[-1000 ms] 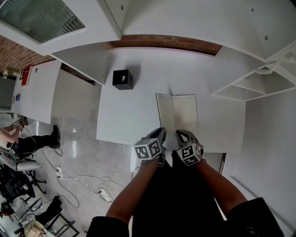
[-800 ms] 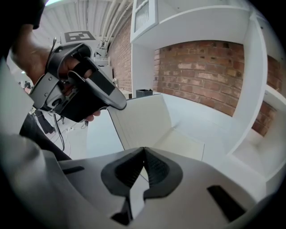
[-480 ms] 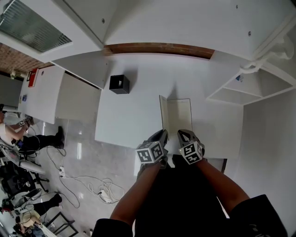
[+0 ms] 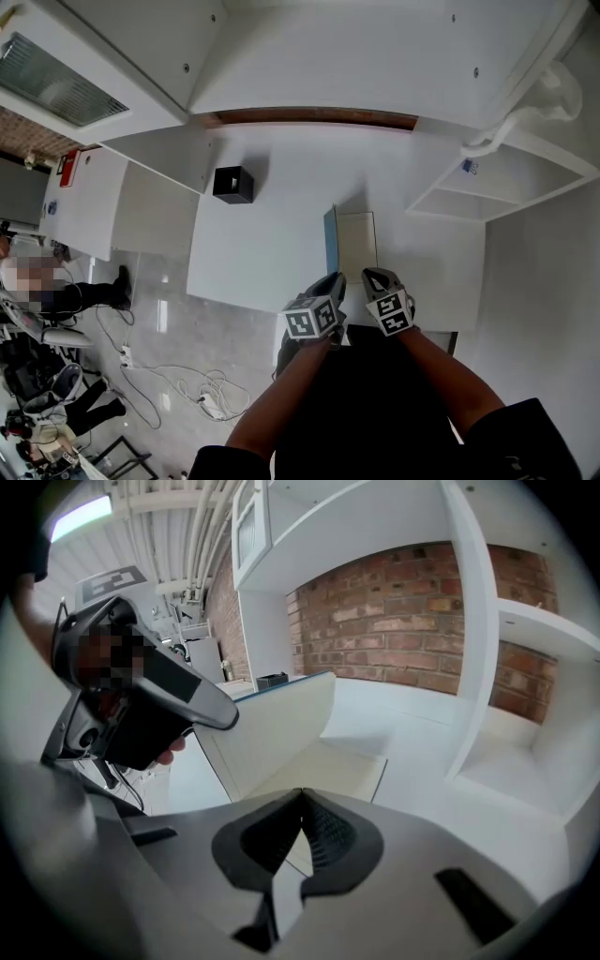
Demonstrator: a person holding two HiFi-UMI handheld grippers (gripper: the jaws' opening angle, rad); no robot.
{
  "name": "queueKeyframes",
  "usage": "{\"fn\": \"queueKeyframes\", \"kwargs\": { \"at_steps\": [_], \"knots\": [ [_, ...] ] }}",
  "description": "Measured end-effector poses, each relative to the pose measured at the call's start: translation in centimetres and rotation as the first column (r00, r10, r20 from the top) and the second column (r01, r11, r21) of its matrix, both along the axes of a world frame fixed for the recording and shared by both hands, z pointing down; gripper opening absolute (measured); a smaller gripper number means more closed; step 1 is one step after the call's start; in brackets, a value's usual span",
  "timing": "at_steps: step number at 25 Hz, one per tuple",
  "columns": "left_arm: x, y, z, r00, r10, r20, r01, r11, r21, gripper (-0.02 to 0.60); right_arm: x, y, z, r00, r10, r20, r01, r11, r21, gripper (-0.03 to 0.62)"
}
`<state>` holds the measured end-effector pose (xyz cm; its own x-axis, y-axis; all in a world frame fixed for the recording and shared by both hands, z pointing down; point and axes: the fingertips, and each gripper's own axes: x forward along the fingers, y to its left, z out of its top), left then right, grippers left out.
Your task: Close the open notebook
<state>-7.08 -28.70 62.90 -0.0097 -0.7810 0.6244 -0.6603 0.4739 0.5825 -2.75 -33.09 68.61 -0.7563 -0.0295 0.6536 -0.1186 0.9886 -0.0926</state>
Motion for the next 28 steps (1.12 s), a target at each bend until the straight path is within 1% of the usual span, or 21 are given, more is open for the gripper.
{"fn": "queueKeyframes", "kwargs": {
  "at_steps": [3, 9, 18, 22, 24, 28],
  "knots": [
    [1.0, -1.1, 0.5, 0.999, 0.035, 0.000, -0.035, 0.999, -0.015, 0.038, 0.4, -1.0, 0.2, 1.000, 0.013, -0.003, -0.013, 1.000, -0.007, 0.000],
    [2.4, -2.6, 1.8, 0.999, 0.044, -0.019, -0.044, 0.998, -0.039, 0.040, 1.4, -2.6, 0.1, 1.000, 0.023, -0.002, -0.023, 1.000, -0.014, 0.000],
    [4.3, -4.7, 4.8, 0.995, 0.100, -0.013, -0.100, 0.990, -0.100, 0.043, 3.1, -4.7, 0.6, 0.999, 0.035, -0.015, -0.035, 0.999, -0.030, 0.000],
    [4.9, -5.5, 6.0, 0.991, 0.130, -0.018, -0.132, 0.983, -0.130, 0.044, 3.8, -5.7, 0.6, 0.999, 0.035, -0.020, -0.036, 0.999, -0.021, 0.000],
    [5.2, -5.9, 6.8, 0.991, 0.132, -0.026, -0.134, 0.981, -0.140, 0.046, 4.1, -6.4, 0.7, 0.999, 0.047, -0.021, -0.047, 0.999, -0.018, 0.000],
    [5.5, -6.4, 8.2, 0.990, 0.134, -0.050, -0.140, 0.977, -0.162, 0.048, 4.9, -7.4, 1.4, 0.995, 0.073, -0.063, -0.073, 0.997, 0.010, 0.000]
  ]
}}
